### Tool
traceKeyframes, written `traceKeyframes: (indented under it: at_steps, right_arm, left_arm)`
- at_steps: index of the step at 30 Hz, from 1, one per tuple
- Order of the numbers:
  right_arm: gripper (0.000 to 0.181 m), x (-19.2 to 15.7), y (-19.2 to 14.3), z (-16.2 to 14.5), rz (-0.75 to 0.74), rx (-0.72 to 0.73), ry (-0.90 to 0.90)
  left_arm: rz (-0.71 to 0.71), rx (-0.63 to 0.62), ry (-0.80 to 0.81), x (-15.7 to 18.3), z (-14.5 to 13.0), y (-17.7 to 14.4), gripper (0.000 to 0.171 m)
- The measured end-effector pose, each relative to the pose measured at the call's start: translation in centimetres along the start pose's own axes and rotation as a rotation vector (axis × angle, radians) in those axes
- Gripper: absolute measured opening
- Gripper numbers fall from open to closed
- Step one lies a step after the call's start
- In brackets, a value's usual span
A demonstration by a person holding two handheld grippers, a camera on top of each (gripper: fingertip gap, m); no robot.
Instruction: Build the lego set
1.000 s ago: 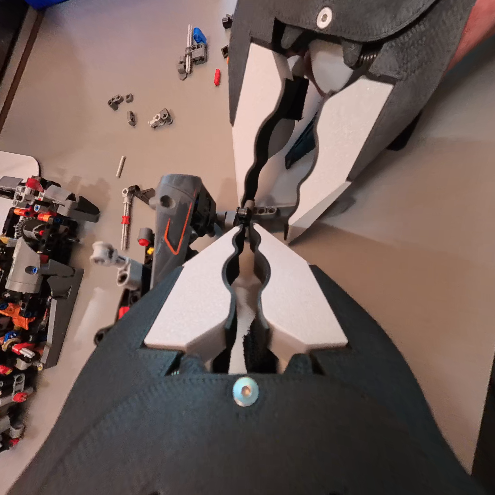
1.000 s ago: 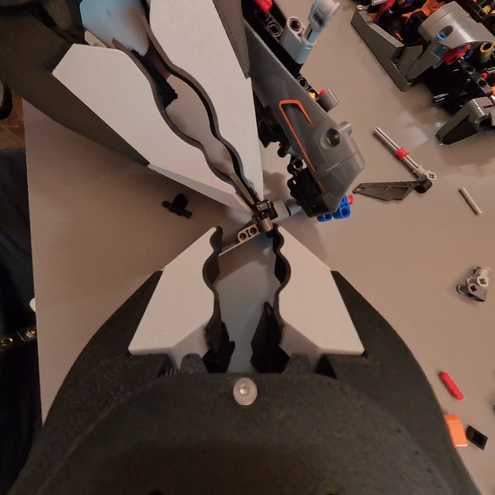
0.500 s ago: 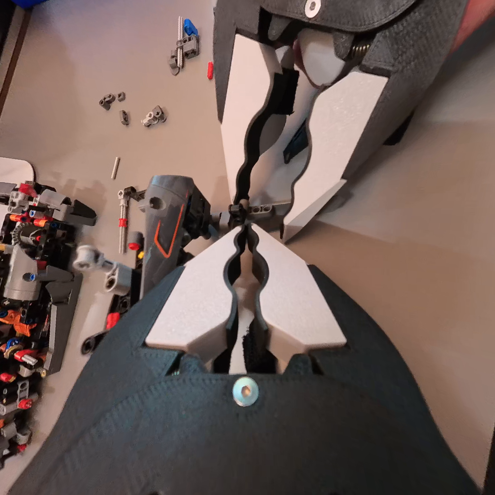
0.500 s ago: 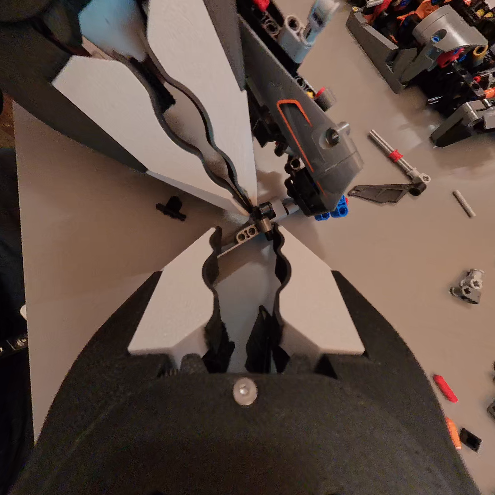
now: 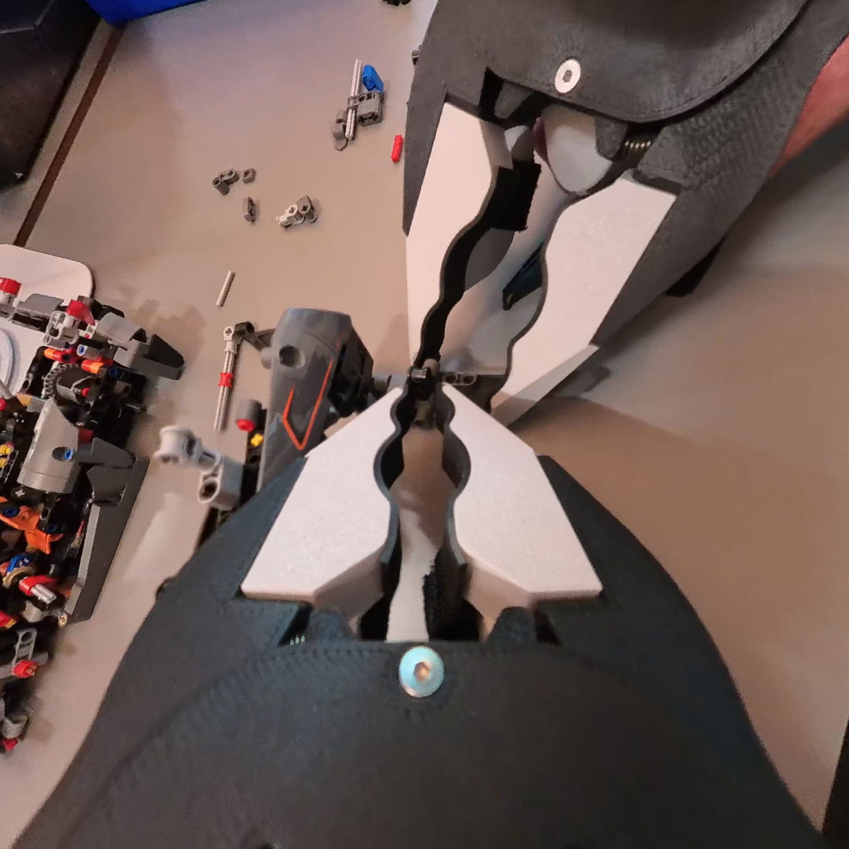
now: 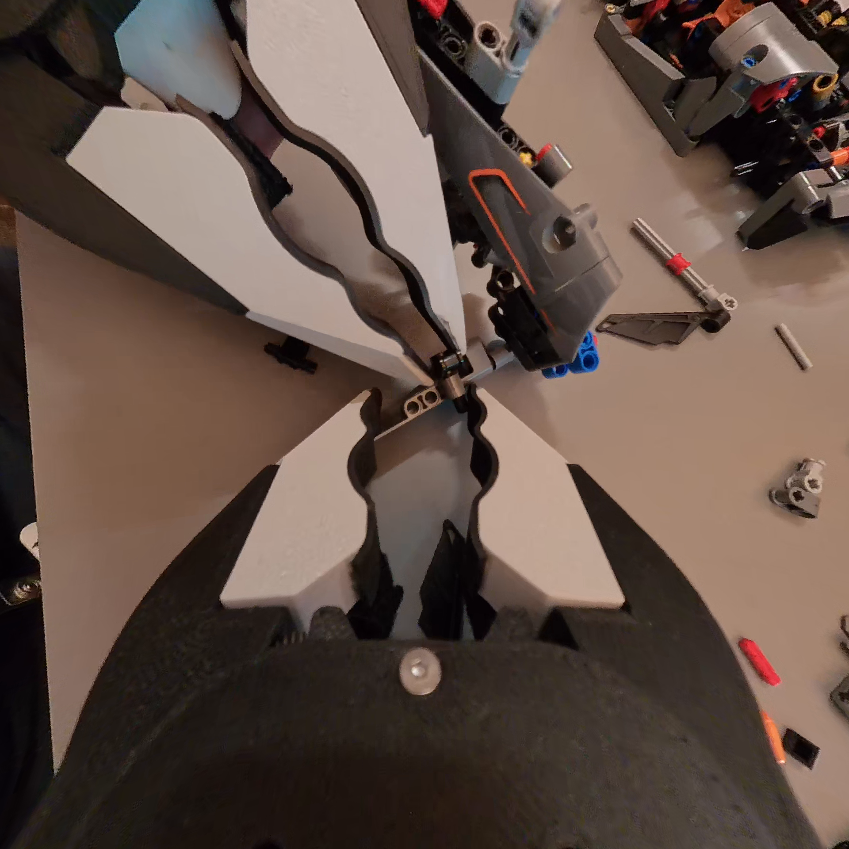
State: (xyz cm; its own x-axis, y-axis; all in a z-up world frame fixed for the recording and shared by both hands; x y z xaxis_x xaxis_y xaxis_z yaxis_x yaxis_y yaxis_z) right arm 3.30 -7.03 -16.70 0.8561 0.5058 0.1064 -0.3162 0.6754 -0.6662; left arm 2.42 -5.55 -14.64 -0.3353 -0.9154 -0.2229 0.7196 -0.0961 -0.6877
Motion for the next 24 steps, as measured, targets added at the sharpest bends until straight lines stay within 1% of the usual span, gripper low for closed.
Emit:
traceKeyframes:
  at_steps: [7, 11, 15, 17, 19, 21, 22, 24]
  right_arm:
    - [0.037, 0.0, -0.2, 0.1, 0.001, 0.013, 0.011]
    - [0.038, 0.3, -1.1, -0.1, -0.01, 0.023, 0.039]
    - [0.031, 0.2, -2.2, -0.7, -0.01, -0.009, 0.045]
    - [0.031, 0.0, -2.4, -0.9, -0.01, -0.027, 0.041]
    - [0.032, 0.0, -2.8, -0.8, -0.011, -0.011, 0.072]
    - [0.038, 0.5, -3.4, -0.8, -0.043, 0.005, 0.099]
    - [0.038, 0.5, -3.7, -0.9, -0.043, 0.004, 0.106]
    - [0.029, 0.0, -4.1, -0.8, -0.01, 0.03, 0.106]
  left_arm:
    - [-0.023, 0.015, -0.03, 0.1, 0.0, 0.1, 0.007]
    - [-0.024, 0.009, -0.032, 0.2, 0.2, 0.2, 0.007]
    - [-0.039, 0.019, -0.039, 0.5, 0.6, 0.3, 0.006]
    - [-0.045, 0.013, -0.037, 0.7, 0.8, 0.4, 0.006]
    - [-0.033, 0.009, -0.022, 0.7, 0.9, 0.4, 0.006]
    - [-0.011, -0.009, -0.006, 0.3, 0.6, 0.5, 0.006]
    - [-0.016, -0.007, -0.012, 0.3, 0.7, 0.4, 0.006]
    - [-0.027, -0.001, -0.028, 0.3, 0.7, 0.4, 0.006]
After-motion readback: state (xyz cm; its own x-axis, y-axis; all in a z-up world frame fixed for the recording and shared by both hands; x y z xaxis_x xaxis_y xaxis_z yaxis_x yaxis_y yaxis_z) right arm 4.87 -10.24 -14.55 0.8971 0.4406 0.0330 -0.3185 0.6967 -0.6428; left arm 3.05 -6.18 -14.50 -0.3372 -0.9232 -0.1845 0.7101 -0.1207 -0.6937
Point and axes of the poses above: each gripper's, where its closed fingertips meet, y out along the fingers, z out of its top, x = y × z across the jaws, the point moved 2 cm from there along -y, back along the fingers, and after that the axes turned 6 degrees about -y, right-handed, at the moved point
